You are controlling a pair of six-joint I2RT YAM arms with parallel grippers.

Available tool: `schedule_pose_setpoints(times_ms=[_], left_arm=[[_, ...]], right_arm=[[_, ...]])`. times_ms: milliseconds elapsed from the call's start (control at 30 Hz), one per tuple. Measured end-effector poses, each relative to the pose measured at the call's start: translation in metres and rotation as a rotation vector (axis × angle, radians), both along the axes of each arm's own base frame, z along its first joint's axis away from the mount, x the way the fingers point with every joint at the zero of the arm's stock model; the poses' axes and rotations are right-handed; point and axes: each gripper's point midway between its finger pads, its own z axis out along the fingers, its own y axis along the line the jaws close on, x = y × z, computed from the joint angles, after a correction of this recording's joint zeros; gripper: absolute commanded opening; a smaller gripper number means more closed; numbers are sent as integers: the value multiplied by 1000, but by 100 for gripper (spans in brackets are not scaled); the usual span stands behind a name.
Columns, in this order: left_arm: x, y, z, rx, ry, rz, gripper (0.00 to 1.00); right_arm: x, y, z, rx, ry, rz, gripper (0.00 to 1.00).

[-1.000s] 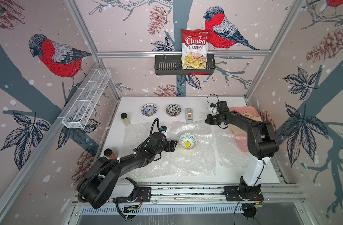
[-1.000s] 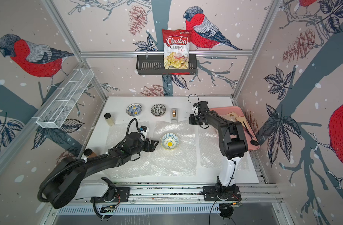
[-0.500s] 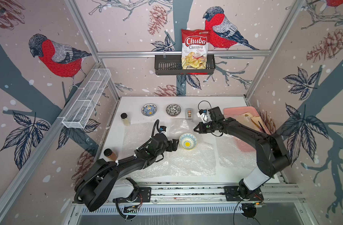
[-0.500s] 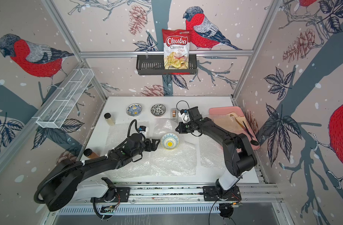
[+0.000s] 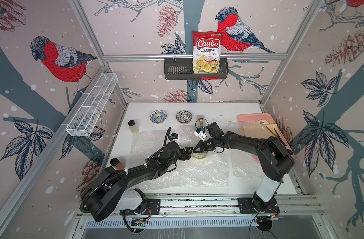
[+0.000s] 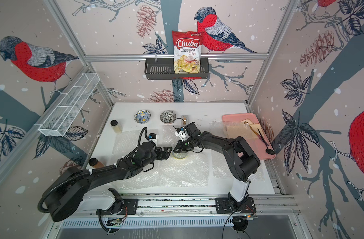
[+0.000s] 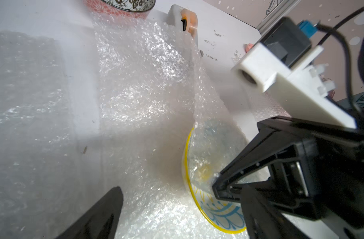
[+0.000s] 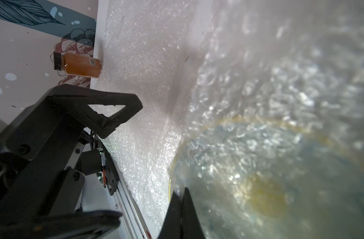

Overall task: Wrap bowls in bubble wrap
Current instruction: Wrap the bowl in bubble wrap.

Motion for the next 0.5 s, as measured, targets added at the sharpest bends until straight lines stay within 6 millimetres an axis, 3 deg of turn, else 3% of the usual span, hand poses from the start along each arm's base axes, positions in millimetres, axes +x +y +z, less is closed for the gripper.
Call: schedule_pose_setpoints(times_ms=[333, 500], left_arm=[[13, -10, -15, 21, 43, 17, 90], [23, -18, -31, 63, 73, 15, 85]], right_arm=[[-2, -2, -9, -13, 4, 16, 10], [-4, -3, -5, -15, 1, 20, 25]])
